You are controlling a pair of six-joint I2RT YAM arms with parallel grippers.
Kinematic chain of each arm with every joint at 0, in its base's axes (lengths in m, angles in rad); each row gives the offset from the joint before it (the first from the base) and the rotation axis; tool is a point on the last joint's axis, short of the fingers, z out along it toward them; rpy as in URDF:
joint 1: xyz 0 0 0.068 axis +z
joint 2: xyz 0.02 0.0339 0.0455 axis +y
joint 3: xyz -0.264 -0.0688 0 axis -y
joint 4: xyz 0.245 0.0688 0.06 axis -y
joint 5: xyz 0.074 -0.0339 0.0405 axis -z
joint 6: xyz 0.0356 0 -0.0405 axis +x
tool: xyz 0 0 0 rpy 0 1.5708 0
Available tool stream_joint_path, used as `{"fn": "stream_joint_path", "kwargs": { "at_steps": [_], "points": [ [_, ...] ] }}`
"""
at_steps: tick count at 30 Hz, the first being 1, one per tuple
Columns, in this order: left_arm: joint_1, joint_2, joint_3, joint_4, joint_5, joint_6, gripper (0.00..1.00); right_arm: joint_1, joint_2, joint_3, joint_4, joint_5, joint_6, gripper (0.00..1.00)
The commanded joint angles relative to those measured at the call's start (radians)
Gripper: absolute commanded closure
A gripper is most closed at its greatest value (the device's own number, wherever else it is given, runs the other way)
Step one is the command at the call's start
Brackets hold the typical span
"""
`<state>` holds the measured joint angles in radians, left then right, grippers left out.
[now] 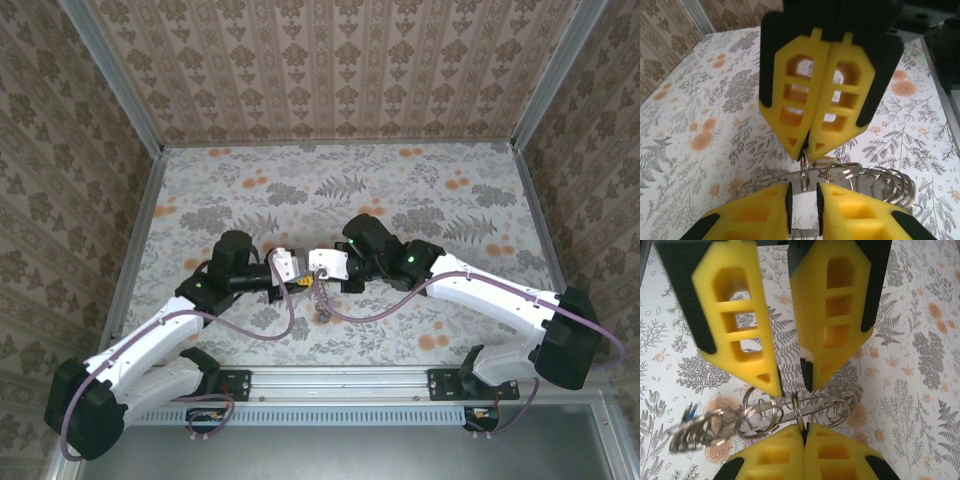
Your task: Put the keys on the keyring
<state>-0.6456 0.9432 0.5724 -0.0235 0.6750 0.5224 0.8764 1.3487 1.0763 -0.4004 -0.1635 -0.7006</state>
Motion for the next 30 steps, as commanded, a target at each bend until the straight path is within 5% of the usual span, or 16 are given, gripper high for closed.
{"fn": "stream_joint_path", "kwargs": {
  "at_steps": [1,11,17,30],
  "points": [
    [-0.020,0.007,0.003,0.040,0.021,-0.015,0.77,0.007,-0.013,-0.007,0.048,-0.025,-0.001,1.00],
    [-0.053,0.035,0.001,0.050,-0.084,-0.031,0.87,0.007,-0.047,-0.055,0.122,-0.100,0.010,1.00],
    [-0.058,0.047,0.004,0.037,-0.114,-0.036,0.74,0.004,-0.067,-0.068,0.139,-0.103,0.016,1.00],
    [-0.059,0.068,0.008,0.036,-0.102,-0.038,0.75,-0.007,-0.100,-0.108,0.197,-0.105,0.027,1.00]
  ]
}}
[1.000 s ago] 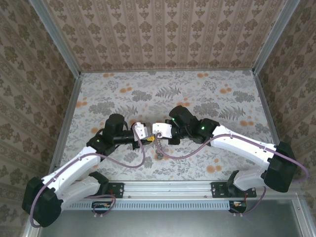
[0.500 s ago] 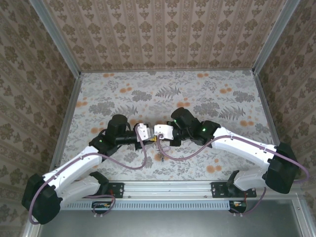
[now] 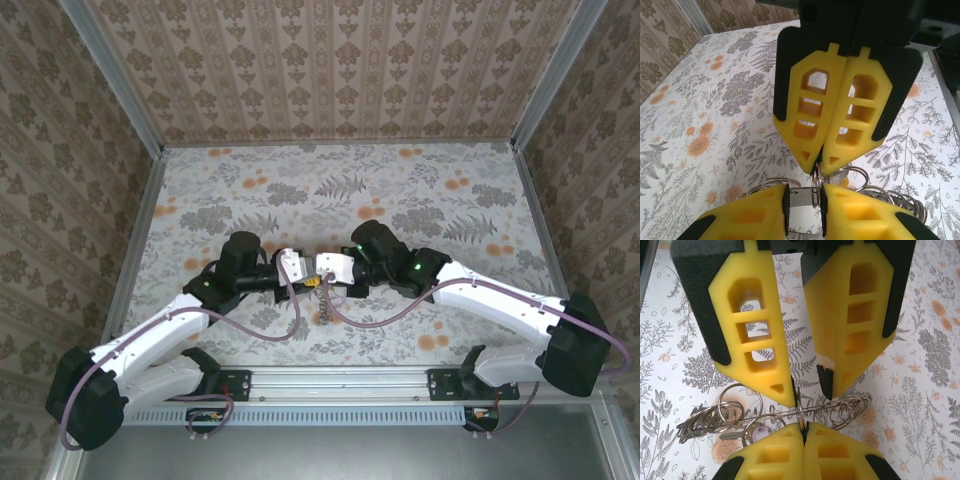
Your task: Put the keys on the keyring
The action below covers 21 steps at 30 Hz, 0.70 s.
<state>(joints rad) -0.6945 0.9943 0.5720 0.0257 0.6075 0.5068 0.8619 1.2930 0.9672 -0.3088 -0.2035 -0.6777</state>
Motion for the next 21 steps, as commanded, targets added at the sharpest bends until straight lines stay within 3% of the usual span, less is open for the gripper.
{"fn": "stream_joint_path", "kwargs": {
  "at_steps": [1,17,21],
  "points": [
    [-0.010,0.015,0.009,-0.011,-0.032,-0.025,0.75,0.006,-0.044,0.001,0.102,-0.063,0.002,1.00],
    [-0.010,0.035,0.009,0.031,-0.027,-0.042,0.78,0.008,-0.043,0.002,0.140,-0.094,0.006,1.00],
    [-0.010,0.036,0.014,0.036,-0.014,-0.041,0.84,0.008,-0.044,-0.004,0.158,-0.107,0.004,1.00]
  ]
}}
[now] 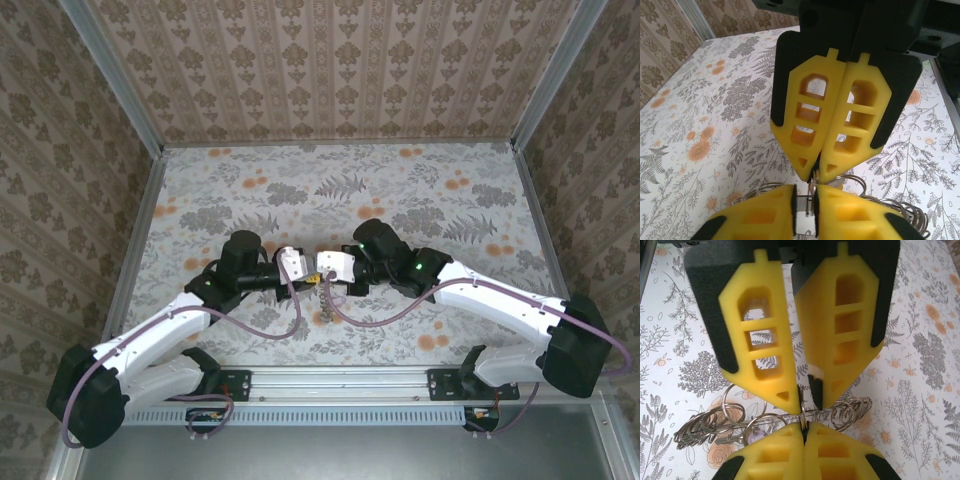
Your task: Put the keys on the keyring
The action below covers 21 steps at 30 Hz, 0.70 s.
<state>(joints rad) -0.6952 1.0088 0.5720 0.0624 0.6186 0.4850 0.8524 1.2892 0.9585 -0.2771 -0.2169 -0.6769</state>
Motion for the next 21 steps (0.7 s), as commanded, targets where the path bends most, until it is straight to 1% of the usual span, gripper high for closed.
{"fn": "stream_joint_path", "kwargs": {
  "at_steps": [1,5,7,8,10,11,14,16,19,21],
  "points": [
    [-0.009,0.024,0.015,0.001,-0.023,-0.020,0.84,0.018,-0.041,0.001,0.136,-0.096,0.005,1.00],
    [-0.012,0.030,0.015,0.006,-0.007,-0.024,0.82,0.017,-0.045,-0.014,0.163,-0.098,0.010,1.00],
    [-0.012,0.027,0.009,0.019,0.000,-0.028,0.83,0.017,-0.050,-0.021,0.172,-0.100,0.011,1.00],
    [-0.012,0.025,0.007,0.023,0.004,-0.028,0.86,0.018,-0.052,-0.025,0.178,-0.099,0.013,1.00],
    [-0.010,0.024,0.007,0.024,0.009,-0.028,0.97,0.018,-0.057,-0.029,0.181,-0.099,0.014,1.00],
    [-0.012,0.023,0.008,0.022,0.013,-0.026,1.00,0.018,-0.059,-0.032,0.181,-0.099,0.014,1.00],
    [-0.011,0.023,0.009,0.019,0.018,-0.021,1.00,0.017,-0.069,-0.039,0.188,-0.103,0.014,1.00],
    [-0.010,0.019,0.008,0.029,0.058,-0.023,1.00,0.015,-0.081,-0.051,0.188,-0.104,0.017,1.00],
    [-0.006,0.003,0.002,0.060,0.093,-0.030,1.00,-0.011,-0.105,-0.082,0.191,-0.140,0.041,0.89],
    [-0.002,-0.006,-0.001,0.079,0.119,-0.042,1.00,-0.034,-0.123,-0.106,0.204,-0.171,0.064,0.84]
  ]
}}
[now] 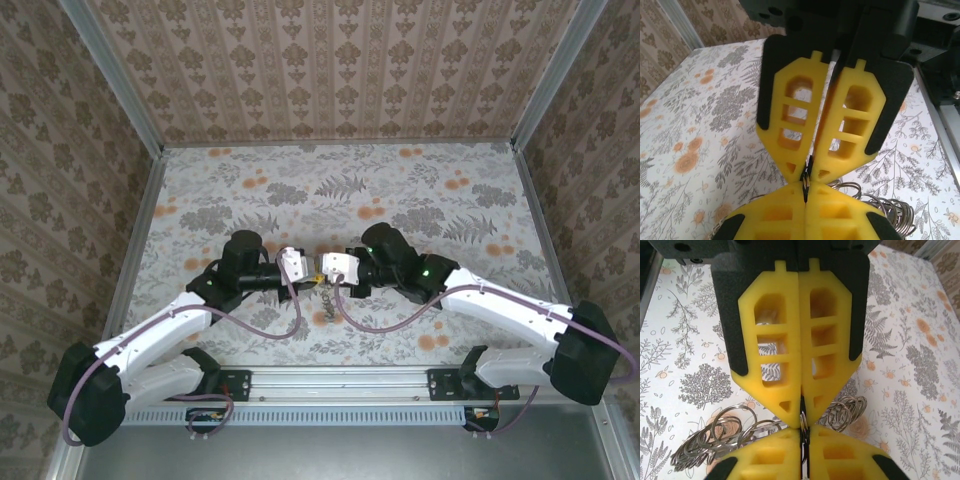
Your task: Put the keys on the keyring
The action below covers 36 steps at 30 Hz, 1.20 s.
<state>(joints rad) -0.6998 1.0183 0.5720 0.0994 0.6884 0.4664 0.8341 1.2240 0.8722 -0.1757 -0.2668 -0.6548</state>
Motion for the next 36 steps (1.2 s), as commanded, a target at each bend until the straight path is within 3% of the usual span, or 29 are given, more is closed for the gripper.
{"fn": "stream_joint_path", "kwargs": {
  "at_steps": [1,8,18,21,23,31,36],
  "points": [
    [0.004,-0.021,-0.003,0.050,0.064,-0.026,1.00,-0.026,-0.065,-0.029,0.106,-0.138,0.051,0.82],
    [0.039,-0.055,-0.034,0.142,0.133,-0.076,1.00,-0.056,-0.095,-0.061,0.094,-0.188,0.081,0.74],
    [0.053,-0.067,-0.072,0.263,0.176,-0.134,1.00,-0.081,-0.096,-0.070,0.073,-0.197,0.097,0.74],
    [0.053,-0.069,-0.081,0.302,0.183,-0.145,1.00,-0.084,-0.090,-0.061,0.053,-0.207,0.098,0.79],
    [0.053,-0.068,-0.085,0.327,0.186,-0.157,1.00,-0.085,-0.082,-0.056,0.046,-0.220,0.097,0.90],
    [0.053,-0.049,-0.107,0.452,0.195,-0.236,1.00,-0.085,-0.031,-0.045,0.094,-0.255,0.109,0.97],
    [0.040,-0.036,-0.114,0.486,0.183,-0.262,1.00,-0.084,-0.027,-0.052,0.154,-0.267,0.130,0.83]
  ]
}}
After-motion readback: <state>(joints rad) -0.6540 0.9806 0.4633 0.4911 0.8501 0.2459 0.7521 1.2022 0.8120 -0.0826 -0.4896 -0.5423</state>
